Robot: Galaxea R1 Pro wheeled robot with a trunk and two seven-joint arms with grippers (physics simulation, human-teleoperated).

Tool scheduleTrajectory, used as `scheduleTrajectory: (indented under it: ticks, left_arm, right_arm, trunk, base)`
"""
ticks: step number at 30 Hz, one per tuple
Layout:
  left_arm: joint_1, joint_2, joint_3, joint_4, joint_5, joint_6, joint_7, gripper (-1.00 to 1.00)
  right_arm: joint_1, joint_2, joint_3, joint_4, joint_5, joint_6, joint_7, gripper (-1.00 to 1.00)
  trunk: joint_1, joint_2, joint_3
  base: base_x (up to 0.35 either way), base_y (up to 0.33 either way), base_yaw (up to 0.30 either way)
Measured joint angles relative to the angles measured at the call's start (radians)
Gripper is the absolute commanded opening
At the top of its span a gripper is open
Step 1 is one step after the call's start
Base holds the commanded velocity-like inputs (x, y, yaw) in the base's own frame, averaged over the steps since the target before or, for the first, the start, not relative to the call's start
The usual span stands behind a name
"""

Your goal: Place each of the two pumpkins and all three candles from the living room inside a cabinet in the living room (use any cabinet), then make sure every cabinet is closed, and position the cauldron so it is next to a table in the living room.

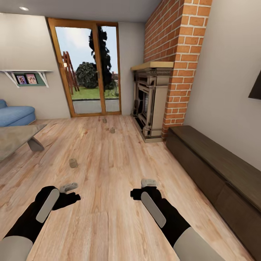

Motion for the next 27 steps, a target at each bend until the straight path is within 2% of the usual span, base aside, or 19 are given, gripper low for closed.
scheduleTrajectory:
  ticks: [9, 14, 16, 27]
  left_arm:
    - [0.000, 0.001, -0.006, 0.018, -0.001, -0.009, 0.000, 1.00]
    - [0.000, -0.001, -0.007, 0.018, 0.000, -0.009, -0.004, 1.00]
    - [0.000, -0.001, -0.008, 0.018, 0.000, -0.009, -0.005, 1.00]
    - [0.000, 0.006, -0.005, 0.018, -0.003, -0.009, -0.006, 1.00]
  right_arm:
    - [0.005, -0.002, -0.004, -0.005, -0.010, -0.001, -0.002, 1.00]
    - [0.009, -0.003, -0.004, -0.009, -0.089, -0.002, -0.001, 1.00]
    - [0.009, -0.003, -0.003, -0.012, -0.100, -0.002, -0.001, 1.00]
    - [0.009, 0.004, -0.002, -0.021, -0.106, -0.002, 0.001, 1.00]
  trunk:
    - [0.000, 0.000, 0.000]
    - [0.000, 0.000, 0.000]
    - [0.000, 0.000, 0.000]
    - [0.000, 0.000, -0.006]
  base:
    - [0.324, -0.044, 0.034]
    - [0.277, -0.119, 0.001]
    - [0.268, -0.038, -0.087]
    - [0.280, -0.006, -0.093]
